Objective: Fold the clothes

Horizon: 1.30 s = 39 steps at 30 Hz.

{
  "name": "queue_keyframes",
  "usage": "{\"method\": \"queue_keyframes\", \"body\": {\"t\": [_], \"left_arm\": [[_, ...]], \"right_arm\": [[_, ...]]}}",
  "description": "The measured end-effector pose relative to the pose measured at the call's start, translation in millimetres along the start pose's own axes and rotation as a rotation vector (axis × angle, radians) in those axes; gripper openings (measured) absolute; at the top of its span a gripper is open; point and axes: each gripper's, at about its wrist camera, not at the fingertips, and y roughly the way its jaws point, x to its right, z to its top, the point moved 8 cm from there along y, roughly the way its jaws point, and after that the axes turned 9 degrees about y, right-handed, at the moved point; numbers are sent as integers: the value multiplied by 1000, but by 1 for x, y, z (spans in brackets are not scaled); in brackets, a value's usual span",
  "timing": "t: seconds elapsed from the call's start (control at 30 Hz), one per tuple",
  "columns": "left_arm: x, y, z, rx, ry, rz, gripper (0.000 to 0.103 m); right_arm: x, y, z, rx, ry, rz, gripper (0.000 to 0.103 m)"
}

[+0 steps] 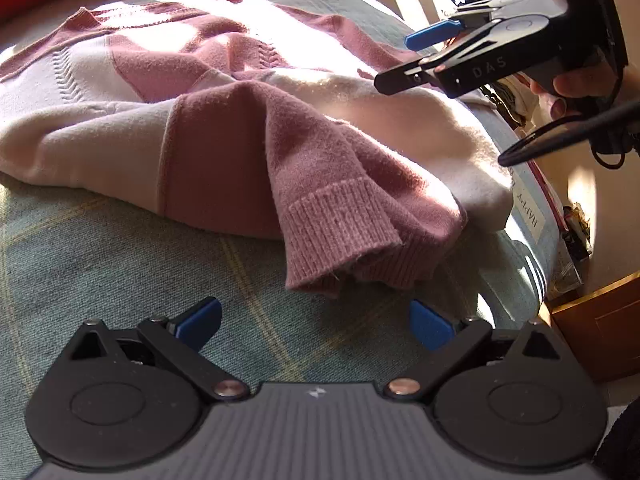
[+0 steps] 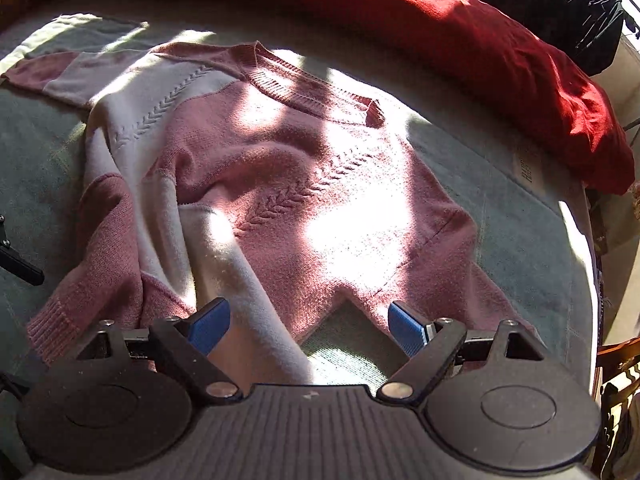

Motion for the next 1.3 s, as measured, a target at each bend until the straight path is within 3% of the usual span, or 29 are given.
{"method": "queue_keyframes", "body": {"t": [0.17,0.23,0.43,0.6,0.7,0.93,1.07,1.2,1.3], "left_arm": [[-13,-9,-18,-30,-47,53,99],[-21,-15,-23,-28,-73,78,99],[-41,-34,-39,-4,-138,131,99],[-47,-42,-47,24,-187,107,99],[-45,-43,-46,38,-196,96,99],[-46,-38,-27,79,-199,67,99],[-44,-31,-2,137,-205,15,98],[-37,-15,24,198,-251,-82,89],[-15,3,32,167,-41,10,73]], "right_arm": [[-48,-11,10,19,-58,130,89],[-69,-12,13,27,-113,145,90],[-126,8,11,-17,-161,122,97],[-144,38,-7,-83,-271,-1,97],[-128,37,-11,-80,-358,-77,97],[-56,24,3,-96,-326,-156,103],[-39,27,7,-100,-282,-132,103],[-35,30,5,-90,-274,-101,103],[-29,30,5,-86,-239,-67,103]]}}
